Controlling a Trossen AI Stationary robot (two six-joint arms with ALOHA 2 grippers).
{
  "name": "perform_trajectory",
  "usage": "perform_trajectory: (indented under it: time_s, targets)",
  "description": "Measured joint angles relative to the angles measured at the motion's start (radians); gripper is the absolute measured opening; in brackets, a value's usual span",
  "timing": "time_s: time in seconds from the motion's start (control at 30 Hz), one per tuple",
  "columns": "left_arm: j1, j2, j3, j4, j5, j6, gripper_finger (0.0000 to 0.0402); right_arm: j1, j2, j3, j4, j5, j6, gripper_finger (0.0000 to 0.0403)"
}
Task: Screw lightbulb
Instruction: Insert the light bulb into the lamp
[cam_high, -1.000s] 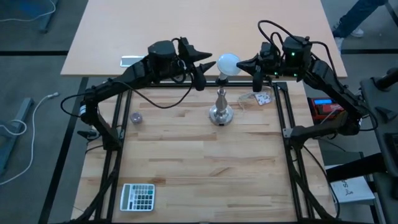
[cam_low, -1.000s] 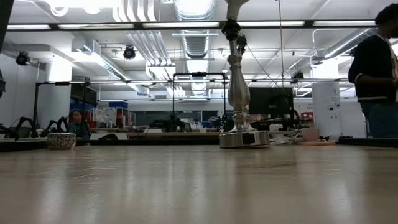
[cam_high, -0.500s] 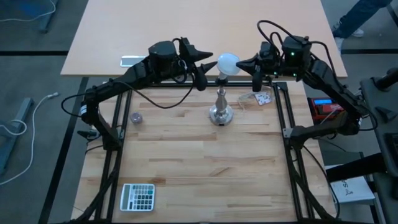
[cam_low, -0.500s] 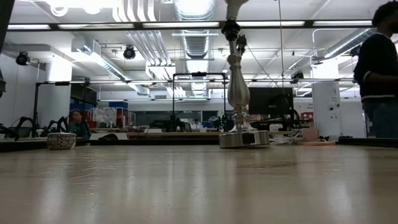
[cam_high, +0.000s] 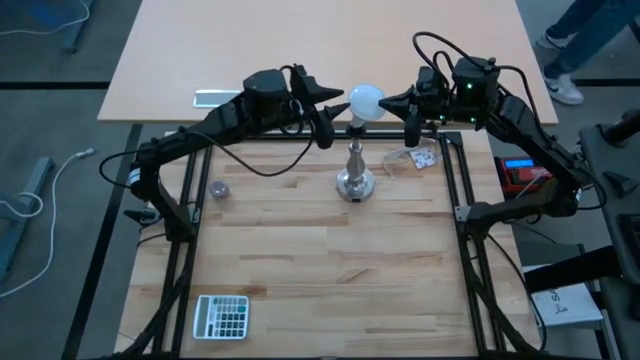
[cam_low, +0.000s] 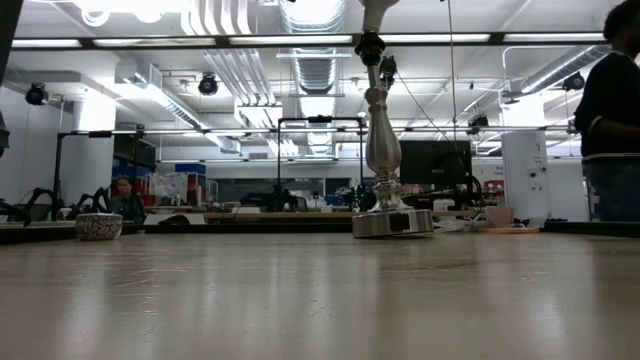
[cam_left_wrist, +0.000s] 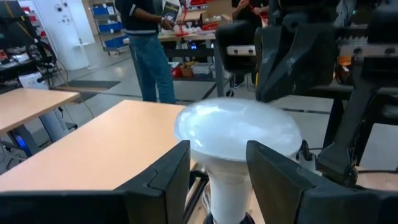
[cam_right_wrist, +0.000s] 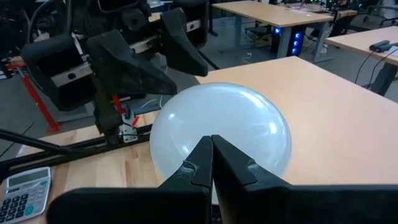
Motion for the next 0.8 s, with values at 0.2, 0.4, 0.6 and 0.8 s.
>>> perform_trajectory:
  time_s: [0.2, 0.4, 0.6, 0.8]
  targets:
    - [-0.001, -0.001, -0.016, 0.013, 0.001, -0.015, 0.0160, 0.000, 0.000, 0.000, -0.004, 0.002, 0.007, 0.0000]
    - [-0.001, -0.001, -0.017, 0.039, 0.001, -0.015, 0.0163, -0.001, 0.000, 0.000, -0.004, 0.002, 0.010, 0.0000]
    - [-0.006, -0.001, -0.017, 0.056, 0.001, -0.014, 0.0152, 0.000, 0.002, -0.001, 0.019, -0.001, 0.018, 0.0000]
    - [-0.006, -0.001, -0.017, 0.059, 0.001, -0.014, 0.0150, 0.000, 0.003, -0.002, 0.037, -0.001, 0.037, 0.0000]
